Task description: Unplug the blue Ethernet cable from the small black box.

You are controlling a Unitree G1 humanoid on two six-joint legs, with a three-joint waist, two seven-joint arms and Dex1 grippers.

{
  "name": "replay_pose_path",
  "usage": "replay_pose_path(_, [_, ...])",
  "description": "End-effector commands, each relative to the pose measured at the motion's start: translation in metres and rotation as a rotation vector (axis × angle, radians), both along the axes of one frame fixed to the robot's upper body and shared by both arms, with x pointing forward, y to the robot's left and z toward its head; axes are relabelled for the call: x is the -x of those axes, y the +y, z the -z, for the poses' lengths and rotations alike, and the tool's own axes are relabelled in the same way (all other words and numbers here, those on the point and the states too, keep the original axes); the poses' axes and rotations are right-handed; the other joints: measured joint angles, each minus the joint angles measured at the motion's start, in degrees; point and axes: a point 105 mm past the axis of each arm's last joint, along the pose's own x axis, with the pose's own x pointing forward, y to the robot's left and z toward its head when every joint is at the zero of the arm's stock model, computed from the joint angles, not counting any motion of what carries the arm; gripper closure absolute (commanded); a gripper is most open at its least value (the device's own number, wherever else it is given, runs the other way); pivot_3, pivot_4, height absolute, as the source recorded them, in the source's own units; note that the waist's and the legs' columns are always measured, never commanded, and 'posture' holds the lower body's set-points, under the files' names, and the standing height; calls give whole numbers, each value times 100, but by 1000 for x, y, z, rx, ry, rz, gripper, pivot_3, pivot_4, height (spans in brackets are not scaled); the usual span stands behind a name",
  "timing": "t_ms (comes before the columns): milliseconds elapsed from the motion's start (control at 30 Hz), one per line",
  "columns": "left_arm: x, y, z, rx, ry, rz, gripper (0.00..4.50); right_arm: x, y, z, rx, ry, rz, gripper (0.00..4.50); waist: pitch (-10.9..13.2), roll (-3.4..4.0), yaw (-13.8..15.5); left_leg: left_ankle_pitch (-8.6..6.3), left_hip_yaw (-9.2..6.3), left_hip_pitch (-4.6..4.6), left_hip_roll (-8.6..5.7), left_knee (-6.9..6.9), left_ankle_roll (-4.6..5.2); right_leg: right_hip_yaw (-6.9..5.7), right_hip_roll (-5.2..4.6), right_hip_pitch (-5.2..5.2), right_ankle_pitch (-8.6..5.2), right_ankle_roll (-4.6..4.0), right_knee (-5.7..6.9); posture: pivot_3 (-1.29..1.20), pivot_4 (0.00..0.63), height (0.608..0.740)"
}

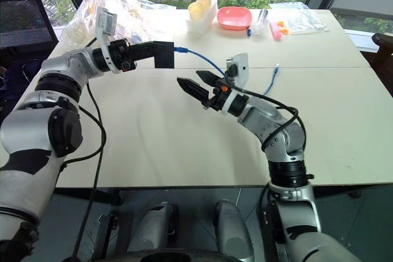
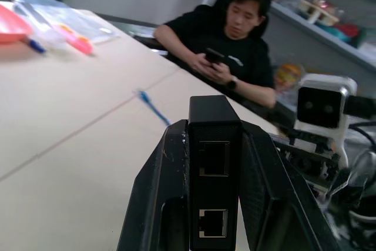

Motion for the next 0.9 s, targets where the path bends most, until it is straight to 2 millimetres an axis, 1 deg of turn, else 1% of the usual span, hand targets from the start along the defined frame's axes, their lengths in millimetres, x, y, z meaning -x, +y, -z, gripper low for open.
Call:
replay_pose_path(33, [12, -1, -19, 53, -46, 100, 3968, 4, -2, -18, -145, 36, 24, 120, 0, 0, 4, 0, 0, 0, 0, 2, 0, 0, 0, 0, 0, -1, 1, 0, 150, 740])
replay_pose_path(100, [15, -3, -19, 74, -34, 122, 3968, 3, -2, -21, -188, 52, 37, 120, 0, 0, 5, 0, 2, -1, 0, 4, 0, 3, -1, 0, 0, 0, 1, 0, 150, 740])
replay_pose_path(233, [18, -5, -22, 117, -19, 147, 3968, 2, -2, -24, -217, 54, 54, 120, -1, 1, 8, 0, 2, -5, -1, 3, 0, 4, -2, -1, 0, 2, 0, 0, 150, 740])
replay_pose_path(367, [19, -8, -20, 134, -7, 151, 3968, 0, -4, -28, -245, 47, 72, 120, -1, 1, 3, 0, 2, -8, -1, 3, 0, 4, -2, -2, 0, 3, -1, 0, 150, 740])
replay_pose_path(600, [21, -13, -19, 186, 27, 173, 3968, -6, -3, -28, -245, 35, 101, 120, -1, 1, -11, 0, 1, -7, -2, 3, 0, 4, -1, -2, 0, 3, 0, 0, 150, 740])
replay_pose_path(900, [29, -11, -18, 207, 64, 218, 3968, -6, -2, -31, -261, 27, 100, 120, -1, 1, -11, 0, 1, -6, -1, 2, 0, 5, -1, -3, 0, 3, 1, 0, 150, 740])
